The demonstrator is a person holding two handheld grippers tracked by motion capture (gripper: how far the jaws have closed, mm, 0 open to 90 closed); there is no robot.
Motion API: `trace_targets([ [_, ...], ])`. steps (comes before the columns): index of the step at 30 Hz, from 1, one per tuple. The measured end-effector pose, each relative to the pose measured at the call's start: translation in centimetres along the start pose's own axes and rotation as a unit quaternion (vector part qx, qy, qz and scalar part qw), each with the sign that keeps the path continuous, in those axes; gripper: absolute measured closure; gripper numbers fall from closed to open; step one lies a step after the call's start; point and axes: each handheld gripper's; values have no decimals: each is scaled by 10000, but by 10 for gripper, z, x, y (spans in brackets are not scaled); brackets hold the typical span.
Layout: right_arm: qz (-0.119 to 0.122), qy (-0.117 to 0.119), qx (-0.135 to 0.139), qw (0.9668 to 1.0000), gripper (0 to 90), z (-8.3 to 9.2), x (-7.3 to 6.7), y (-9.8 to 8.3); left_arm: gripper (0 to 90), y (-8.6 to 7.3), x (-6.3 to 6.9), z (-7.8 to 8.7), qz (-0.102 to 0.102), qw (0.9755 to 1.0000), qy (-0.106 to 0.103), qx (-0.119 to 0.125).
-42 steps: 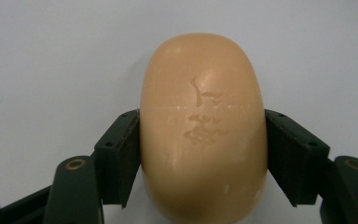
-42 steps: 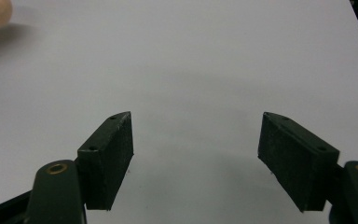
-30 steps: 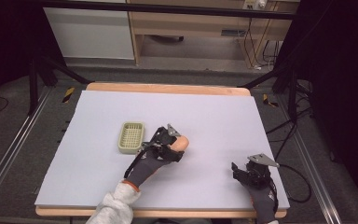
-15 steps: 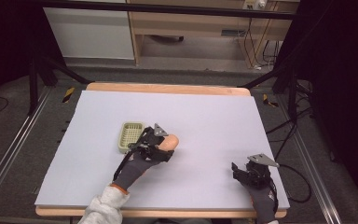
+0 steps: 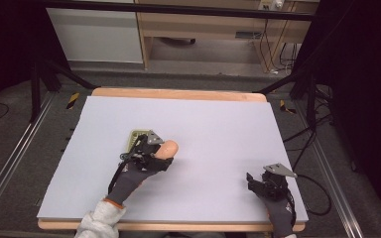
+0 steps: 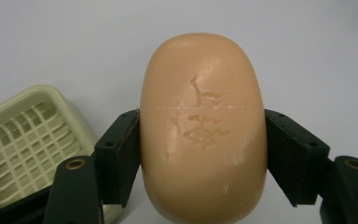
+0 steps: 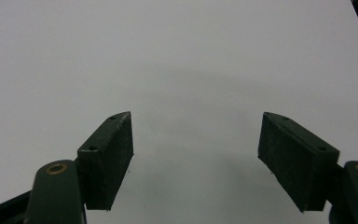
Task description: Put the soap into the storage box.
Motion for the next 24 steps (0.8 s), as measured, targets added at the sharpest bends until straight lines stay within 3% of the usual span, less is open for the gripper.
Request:
trace_targets([
  [11,26,0,4,10000,265,-1,0,0,317,-13,-16,14,240,9995,179,125],
  [24,12,4,-7,10000,265,0,0,0,317,-22,-36,22,496,9975,496,82],
])
Point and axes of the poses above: each handheld gripper's, and its own axes: z roughly backward along the jaws, y roughly out of its top, x roughly to its right, and after that the axes turned 12 degrees about -z, right-handed
